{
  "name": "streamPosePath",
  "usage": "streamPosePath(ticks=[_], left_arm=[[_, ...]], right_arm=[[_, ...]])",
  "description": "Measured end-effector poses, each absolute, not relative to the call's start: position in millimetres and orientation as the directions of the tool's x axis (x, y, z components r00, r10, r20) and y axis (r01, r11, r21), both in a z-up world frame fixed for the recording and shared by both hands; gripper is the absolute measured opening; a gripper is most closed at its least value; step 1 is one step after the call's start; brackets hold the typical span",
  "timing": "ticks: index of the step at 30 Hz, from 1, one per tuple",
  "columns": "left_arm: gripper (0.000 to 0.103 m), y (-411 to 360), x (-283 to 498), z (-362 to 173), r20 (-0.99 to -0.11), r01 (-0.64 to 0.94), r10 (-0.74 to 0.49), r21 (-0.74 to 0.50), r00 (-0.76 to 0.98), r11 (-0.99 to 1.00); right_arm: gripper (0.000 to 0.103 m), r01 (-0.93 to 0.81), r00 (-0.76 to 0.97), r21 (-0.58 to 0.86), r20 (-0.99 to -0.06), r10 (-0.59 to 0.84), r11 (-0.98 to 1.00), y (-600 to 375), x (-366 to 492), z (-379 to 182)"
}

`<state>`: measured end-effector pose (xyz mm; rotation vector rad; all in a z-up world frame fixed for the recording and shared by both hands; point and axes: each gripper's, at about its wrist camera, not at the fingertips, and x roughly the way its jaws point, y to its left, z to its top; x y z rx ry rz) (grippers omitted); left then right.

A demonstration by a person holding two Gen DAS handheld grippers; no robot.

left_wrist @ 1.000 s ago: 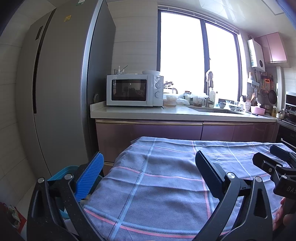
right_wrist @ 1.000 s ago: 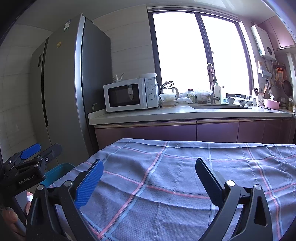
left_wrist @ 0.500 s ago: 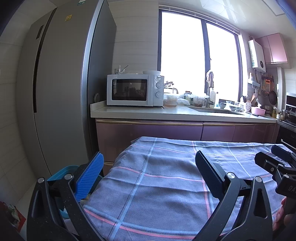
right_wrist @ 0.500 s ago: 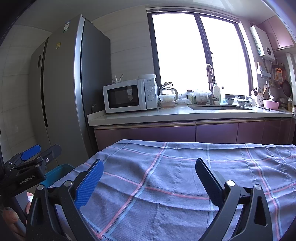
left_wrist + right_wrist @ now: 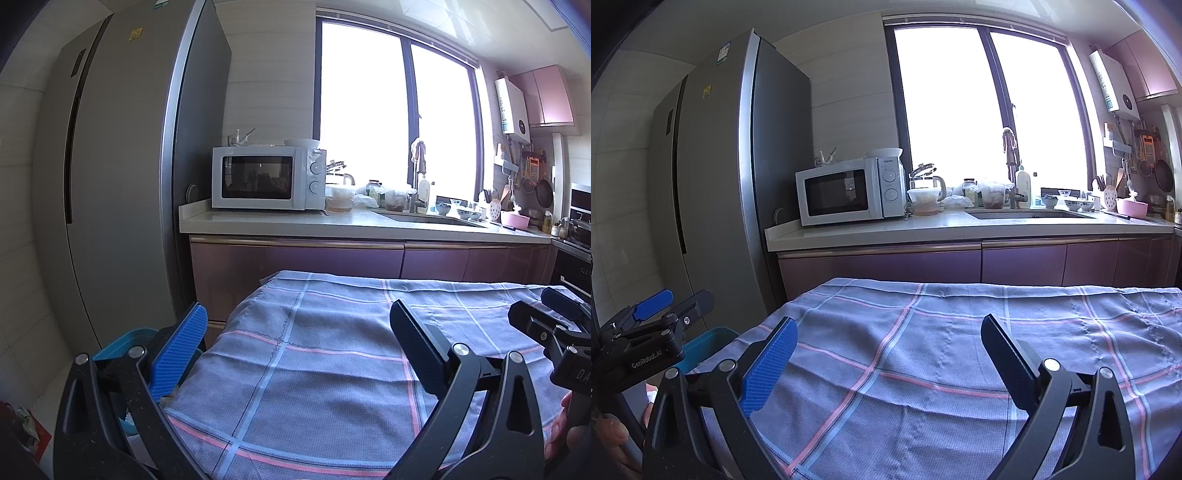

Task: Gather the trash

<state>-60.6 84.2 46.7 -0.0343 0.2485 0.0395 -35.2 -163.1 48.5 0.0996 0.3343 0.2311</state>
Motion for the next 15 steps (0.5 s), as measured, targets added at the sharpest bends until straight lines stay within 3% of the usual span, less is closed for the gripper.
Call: streamPosePath(ticks=[15], left_arm=[[0.097, 84.0, -59.5, 45.4, -0.248, -0.045, 0.036, -0.03, 0.968, 0.999]], right_arm=[[0.096, -0.204, 0.919, 0.138, -0.313, 0.238, 0.969, -162.8, -35.9, 49.4]])
